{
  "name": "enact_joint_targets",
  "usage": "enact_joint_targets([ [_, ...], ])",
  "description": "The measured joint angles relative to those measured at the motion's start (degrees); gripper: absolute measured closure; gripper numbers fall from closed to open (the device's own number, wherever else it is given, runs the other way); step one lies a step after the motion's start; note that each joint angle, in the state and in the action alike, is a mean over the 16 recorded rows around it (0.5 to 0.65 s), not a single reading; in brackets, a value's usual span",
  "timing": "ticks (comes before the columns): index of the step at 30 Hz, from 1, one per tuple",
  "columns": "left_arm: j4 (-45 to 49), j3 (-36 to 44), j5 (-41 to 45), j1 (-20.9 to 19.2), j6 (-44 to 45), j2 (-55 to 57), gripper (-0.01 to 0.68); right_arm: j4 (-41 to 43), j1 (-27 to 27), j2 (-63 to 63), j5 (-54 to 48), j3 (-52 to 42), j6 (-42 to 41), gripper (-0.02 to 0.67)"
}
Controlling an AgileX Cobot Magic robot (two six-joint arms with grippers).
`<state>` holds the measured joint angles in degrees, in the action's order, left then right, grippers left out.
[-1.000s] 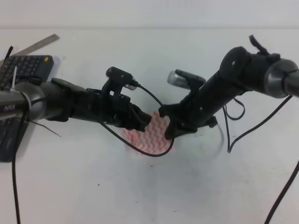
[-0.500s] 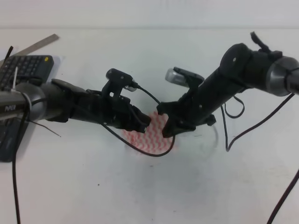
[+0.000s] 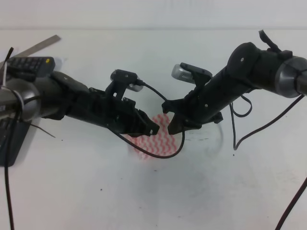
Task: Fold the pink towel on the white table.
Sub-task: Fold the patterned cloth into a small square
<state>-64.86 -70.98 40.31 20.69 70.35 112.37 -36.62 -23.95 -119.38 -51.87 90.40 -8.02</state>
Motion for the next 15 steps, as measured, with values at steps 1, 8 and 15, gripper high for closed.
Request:
enact_joint_targets([
  [1, 0.7, 0.0, 0.0, 0.2, -0.8, 0.0, 0.676, 0.0, 0.0, 0.0, 0.2, 0.0, 0.0, 0.667],
  [8, 6.1, 0.0, -0.5, 1.6, -5.9, 0.0, 0.675, 0.0, 0.0, 0.0, 0.8, 0.0, 0.0, 0.667],
  [15, 9.5, 0.0, -0.8, 2.4, -9.1, 1.6, 0.675, 0.0, 0.0, 0.0, 1.3, 0.0, 0.1, 0.667],
])
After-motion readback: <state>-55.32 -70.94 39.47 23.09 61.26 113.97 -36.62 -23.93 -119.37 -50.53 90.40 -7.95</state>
